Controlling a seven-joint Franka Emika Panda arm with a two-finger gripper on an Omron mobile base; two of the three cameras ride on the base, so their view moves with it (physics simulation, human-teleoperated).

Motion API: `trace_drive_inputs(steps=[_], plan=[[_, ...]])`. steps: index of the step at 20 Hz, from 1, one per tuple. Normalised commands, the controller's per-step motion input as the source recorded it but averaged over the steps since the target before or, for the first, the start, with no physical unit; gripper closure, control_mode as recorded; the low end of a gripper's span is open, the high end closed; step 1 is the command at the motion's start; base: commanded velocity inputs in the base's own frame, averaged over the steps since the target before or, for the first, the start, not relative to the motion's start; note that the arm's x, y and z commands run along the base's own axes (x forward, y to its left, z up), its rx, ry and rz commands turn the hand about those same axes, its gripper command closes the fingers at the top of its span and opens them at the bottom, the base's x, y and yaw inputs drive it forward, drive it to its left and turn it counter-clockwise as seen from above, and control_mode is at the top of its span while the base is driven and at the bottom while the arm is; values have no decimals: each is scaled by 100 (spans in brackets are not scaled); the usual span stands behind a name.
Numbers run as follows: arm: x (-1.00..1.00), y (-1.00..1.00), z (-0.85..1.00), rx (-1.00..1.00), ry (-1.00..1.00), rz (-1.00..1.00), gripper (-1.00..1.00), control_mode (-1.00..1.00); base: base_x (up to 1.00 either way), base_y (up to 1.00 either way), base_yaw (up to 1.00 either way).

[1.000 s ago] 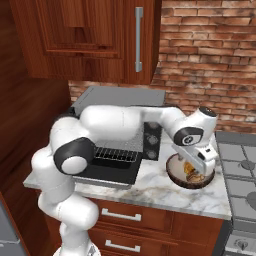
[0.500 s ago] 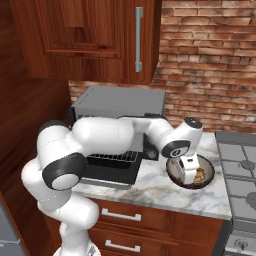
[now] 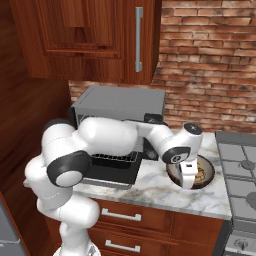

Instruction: Pick up the heated bread from the toaster oven and place it in the bowl. Then move the bread bowl to the dining counter.

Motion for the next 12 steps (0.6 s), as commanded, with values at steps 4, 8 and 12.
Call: trace_drive_inputs(steps=[4, 8, 12], plan=[[-2, 0, -5, 0, 2, -12, -100, -100, 0, 0, 0], [6, 0, -10, 0, 0, -13, -100, -100, 0, 0, 0], [1, 0, -22, 2, 1, -12, -100, -100, 0, 0, 0]])
